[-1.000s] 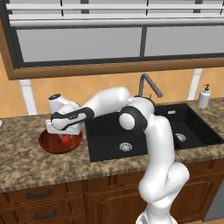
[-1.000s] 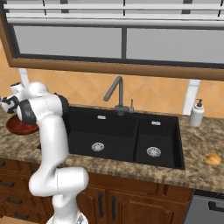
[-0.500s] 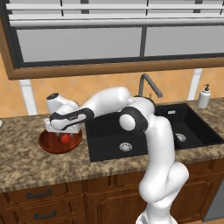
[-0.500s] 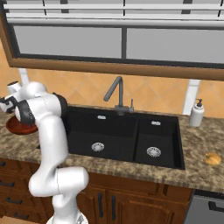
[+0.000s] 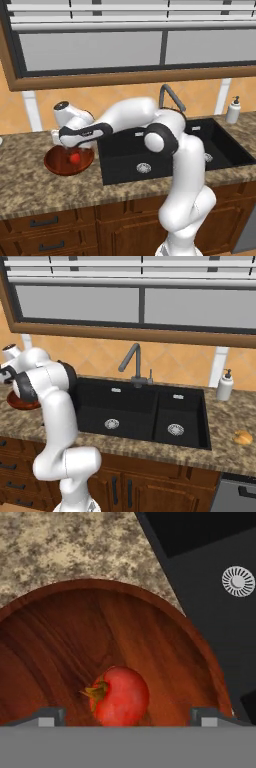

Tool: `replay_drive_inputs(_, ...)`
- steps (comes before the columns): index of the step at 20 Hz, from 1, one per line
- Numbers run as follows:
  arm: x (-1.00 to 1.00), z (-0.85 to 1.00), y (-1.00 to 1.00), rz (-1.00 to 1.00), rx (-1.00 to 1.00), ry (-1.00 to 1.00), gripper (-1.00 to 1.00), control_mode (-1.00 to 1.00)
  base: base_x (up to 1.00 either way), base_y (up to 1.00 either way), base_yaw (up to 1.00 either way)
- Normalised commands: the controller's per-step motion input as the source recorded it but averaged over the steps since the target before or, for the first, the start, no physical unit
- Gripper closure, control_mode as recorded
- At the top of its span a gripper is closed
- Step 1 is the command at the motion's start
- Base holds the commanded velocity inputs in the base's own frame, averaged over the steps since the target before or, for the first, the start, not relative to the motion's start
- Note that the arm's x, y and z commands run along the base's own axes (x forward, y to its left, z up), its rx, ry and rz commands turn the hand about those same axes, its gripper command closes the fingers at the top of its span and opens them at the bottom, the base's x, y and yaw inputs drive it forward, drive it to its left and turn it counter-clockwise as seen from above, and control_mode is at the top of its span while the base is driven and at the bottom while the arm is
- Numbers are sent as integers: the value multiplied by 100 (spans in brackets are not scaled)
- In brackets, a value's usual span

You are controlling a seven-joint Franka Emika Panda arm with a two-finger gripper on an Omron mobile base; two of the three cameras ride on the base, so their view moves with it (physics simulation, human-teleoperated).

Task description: Pick the tomato from the sink and place it in the bowl. Then pick the bowl and place it in the microwave. Then close the microwave door and press the start button.

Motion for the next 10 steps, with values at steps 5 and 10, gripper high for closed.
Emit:
replay_drive_inputs(5,-9,24,-69,13,14,0,-100,-100,0,0,0)
replay_drive_inputs(10,-6,17,-50,20,10,12,-100,-100,0,0,0)
